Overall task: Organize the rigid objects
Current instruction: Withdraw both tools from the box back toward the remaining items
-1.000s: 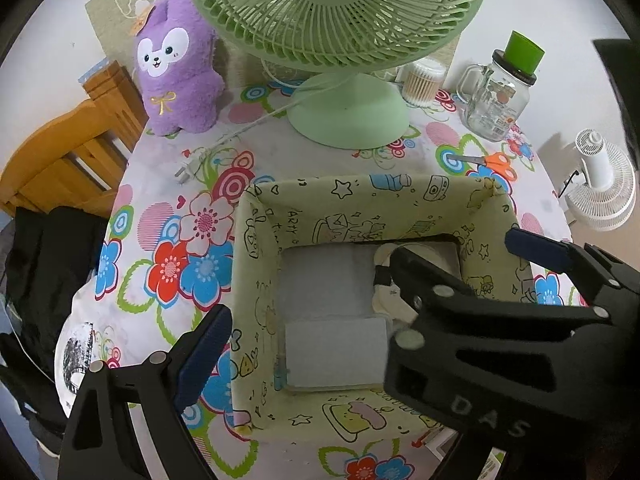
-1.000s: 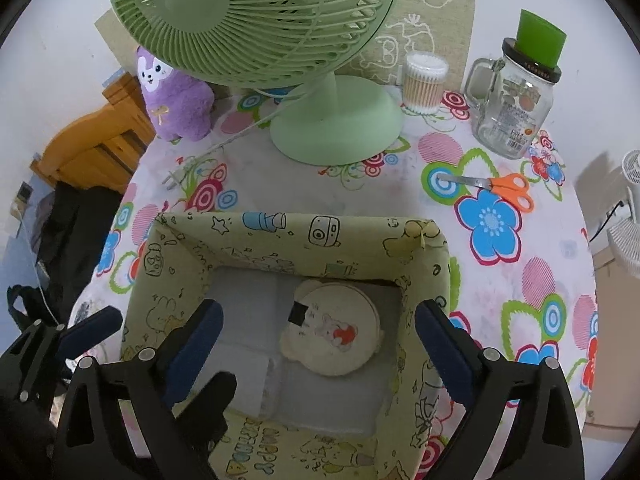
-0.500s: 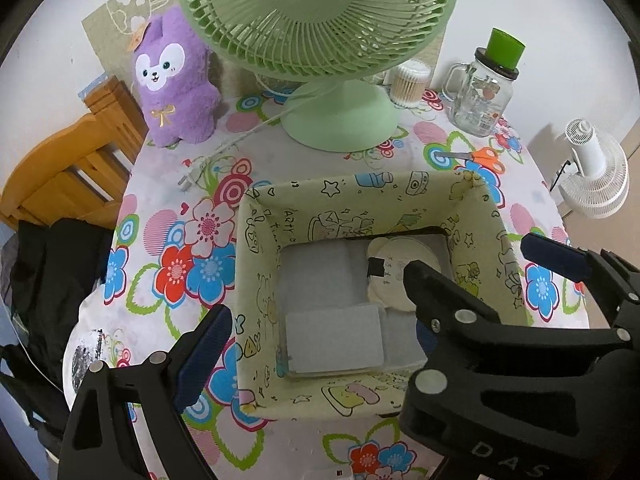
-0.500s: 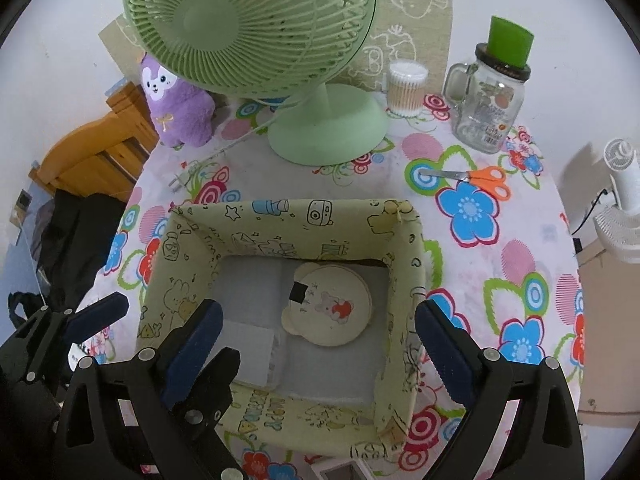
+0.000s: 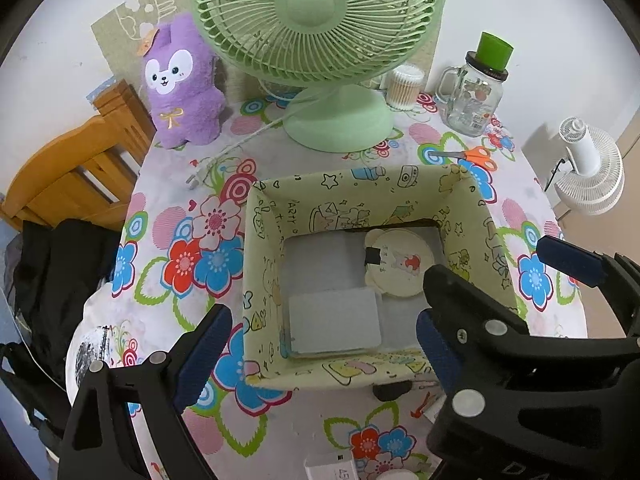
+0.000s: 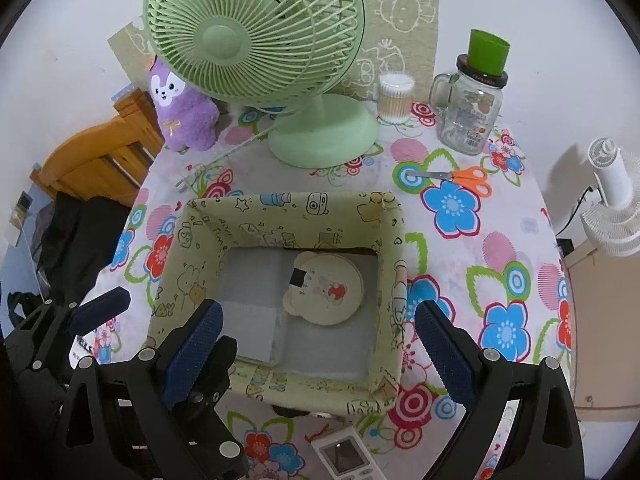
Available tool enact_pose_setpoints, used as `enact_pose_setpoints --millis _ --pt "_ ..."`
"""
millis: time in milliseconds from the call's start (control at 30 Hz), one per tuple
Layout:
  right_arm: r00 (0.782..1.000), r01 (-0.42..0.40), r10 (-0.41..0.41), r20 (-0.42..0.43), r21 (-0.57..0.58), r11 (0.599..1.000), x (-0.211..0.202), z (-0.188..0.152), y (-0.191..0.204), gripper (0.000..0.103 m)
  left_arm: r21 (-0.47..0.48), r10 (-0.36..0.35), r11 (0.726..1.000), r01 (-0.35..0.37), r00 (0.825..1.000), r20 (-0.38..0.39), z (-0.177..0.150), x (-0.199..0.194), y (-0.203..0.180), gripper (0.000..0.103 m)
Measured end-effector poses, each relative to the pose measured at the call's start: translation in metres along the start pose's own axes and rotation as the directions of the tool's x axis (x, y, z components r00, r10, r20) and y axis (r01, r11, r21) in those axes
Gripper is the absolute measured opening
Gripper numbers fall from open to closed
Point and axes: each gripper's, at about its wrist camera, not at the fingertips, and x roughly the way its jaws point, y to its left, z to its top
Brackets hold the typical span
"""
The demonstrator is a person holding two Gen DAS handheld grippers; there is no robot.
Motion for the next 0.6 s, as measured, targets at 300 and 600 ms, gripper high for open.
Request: enact_pose_setpoints --millis 300,600 --pt "1.000 0.012 -0.012 0.025 0.005 1.000 -0.018 -0.009 0.001 0.098 0.011 0.003 1.000 -0.003 0.999 0.032 -0.007 -0.014 -0.004 0.095" --pt "0.998 0.035 -0.036 0.059 0.011 0.999 -0.035 -0.022 0.003 0.098 0.031 -0.039 0.999 0.037 0.997 0.068 -0.018 -0.028 -0.006 0.094"
